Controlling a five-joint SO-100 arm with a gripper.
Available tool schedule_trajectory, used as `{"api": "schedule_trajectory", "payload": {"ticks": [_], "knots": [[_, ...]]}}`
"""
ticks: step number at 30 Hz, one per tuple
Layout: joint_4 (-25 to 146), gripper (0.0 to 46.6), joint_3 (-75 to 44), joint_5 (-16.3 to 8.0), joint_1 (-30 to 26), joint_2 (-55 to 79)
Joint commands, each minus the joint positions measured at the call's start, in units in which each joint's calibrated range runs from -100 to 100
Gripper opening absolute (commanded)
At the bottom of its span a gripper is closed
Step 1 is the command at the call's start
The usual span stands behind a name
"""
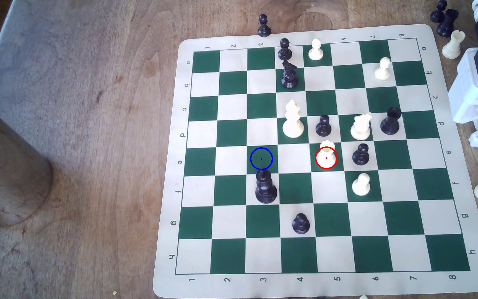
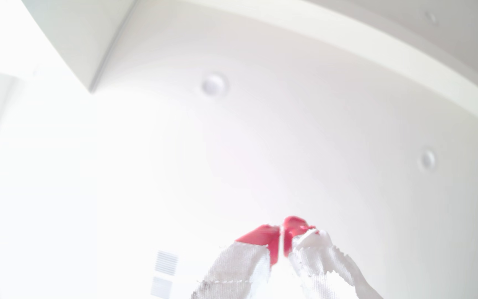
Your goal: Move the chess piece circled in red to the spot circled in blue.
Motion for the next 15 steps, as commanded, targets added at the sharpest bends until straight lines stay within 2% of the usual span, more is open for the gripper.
{"api": "schedule_trajectory", "payload": {"ticks": [1, 4, 5, 9, 11, 15], "knots": [[-1.42, 5.3, 1.17, -1.81, 1.84, -0.11], [4.97, 4.6, 1.17, -2.39, -1.91, -0.11], [8.08, 4.4, 1.17, -3.32, -3.00, -0.11], [23.31, 4.3, 0.72, -3.08, -5.74, -0.03], [34.70, 4.3, 0.36, -2.98, -6.13, -0.03], [43.05, 4.3, -0.19, -2.98, -6.06, -0.03]]}}
